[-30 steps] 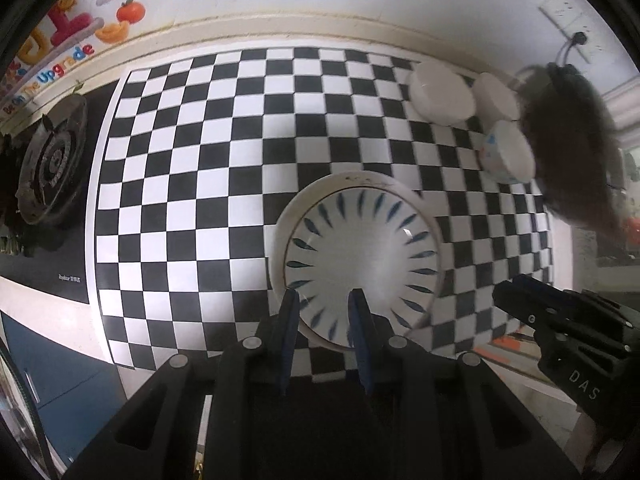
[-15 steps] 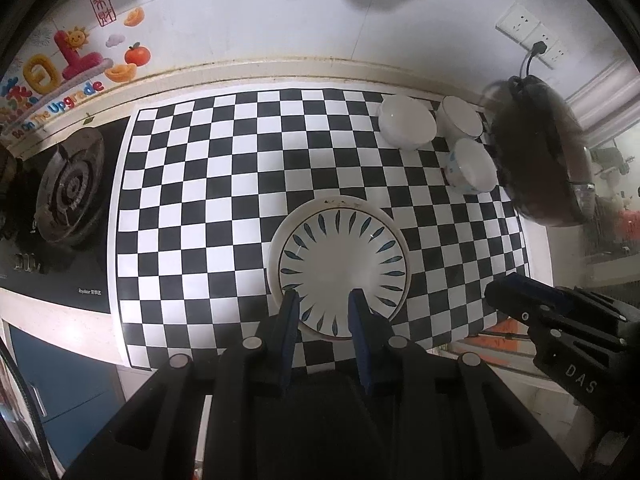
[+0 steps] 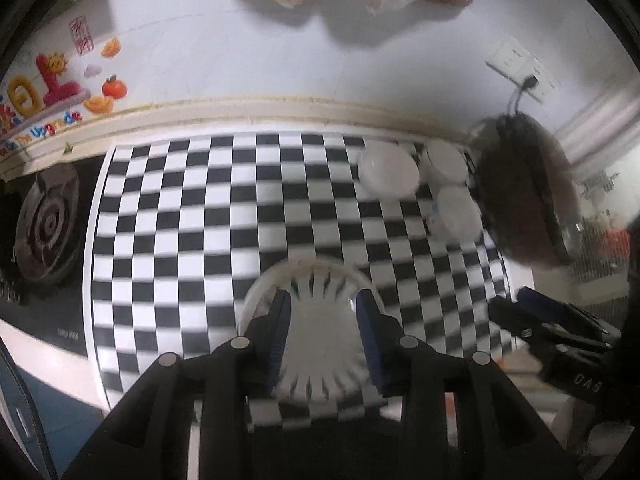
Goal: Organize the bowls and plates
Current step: 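Move both tools to a plain white bowl and grip its rim, then lift the plain white bowl off the cloth with both tools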
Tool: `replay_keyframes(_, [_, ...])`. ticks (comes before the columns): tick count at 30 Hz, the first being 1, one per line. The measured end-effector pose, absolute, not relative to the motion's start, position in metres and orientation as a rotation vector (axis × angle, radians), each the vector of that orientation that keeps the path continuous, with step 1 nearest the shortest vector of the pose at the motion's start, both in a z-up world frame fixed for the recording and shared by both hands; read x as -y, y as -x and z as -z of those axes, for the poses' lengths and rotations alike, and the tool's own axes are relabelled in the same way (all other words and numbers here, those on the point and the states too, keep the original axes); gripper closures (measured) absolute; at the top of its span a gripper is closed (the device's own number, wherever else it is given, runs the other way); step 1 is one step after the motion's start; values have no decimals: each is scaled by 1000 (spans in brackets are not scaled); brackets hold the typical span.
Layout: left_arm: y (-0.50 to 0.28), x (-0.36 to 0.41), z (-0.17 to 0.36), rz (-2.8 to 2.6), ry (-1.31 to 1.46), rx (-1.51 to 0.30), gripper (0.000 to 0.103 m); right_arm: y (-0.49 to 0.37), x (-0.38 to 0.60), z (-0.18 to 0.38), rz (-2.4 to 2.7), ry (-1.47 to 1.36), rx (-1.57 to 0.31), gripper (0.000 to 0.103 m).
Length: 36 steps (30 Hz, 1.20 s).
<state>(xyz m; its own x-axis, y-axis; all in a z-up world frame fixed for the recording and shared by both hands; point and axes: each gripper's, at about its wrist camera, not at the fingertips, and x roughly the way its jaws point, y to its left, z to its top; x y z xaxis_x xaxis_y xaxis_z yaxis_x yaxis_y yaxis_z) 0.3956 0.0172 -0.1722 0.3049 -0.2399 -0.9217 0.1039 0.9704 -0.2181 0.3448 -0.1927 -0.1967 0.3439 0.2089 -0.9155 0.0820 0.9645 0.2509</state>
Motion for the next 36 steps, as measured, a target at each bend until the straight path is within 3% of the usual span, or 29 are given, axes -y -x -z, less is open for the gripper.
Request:
replay_keyframes(6, [-459,20,199,201,154,-1223,71,-400,273,229,68,-318,-1195,26])
replay_keyframes(16, [-562,81,304,234,254,-1455,72,-512,332,305,16,-346,-1304,27])
replay_keyframes(22, [-608,95,355,219,283,-1558,72,-583,322,354,-52,-330,-1417,41])
replay_keyframes(28, [-632,107,384,255,265,-1604,73,-613,313,409,-78,-334,-1567,68])
replay_keyframes(32, [-637,117,391,254,188,-1599,81,-619,314,430,-61,-348,-1609,91])
replay_keyframes(36, [-635,118,388,246,159,-1592,88,-621,313,430,-37,-314,-1592,92])
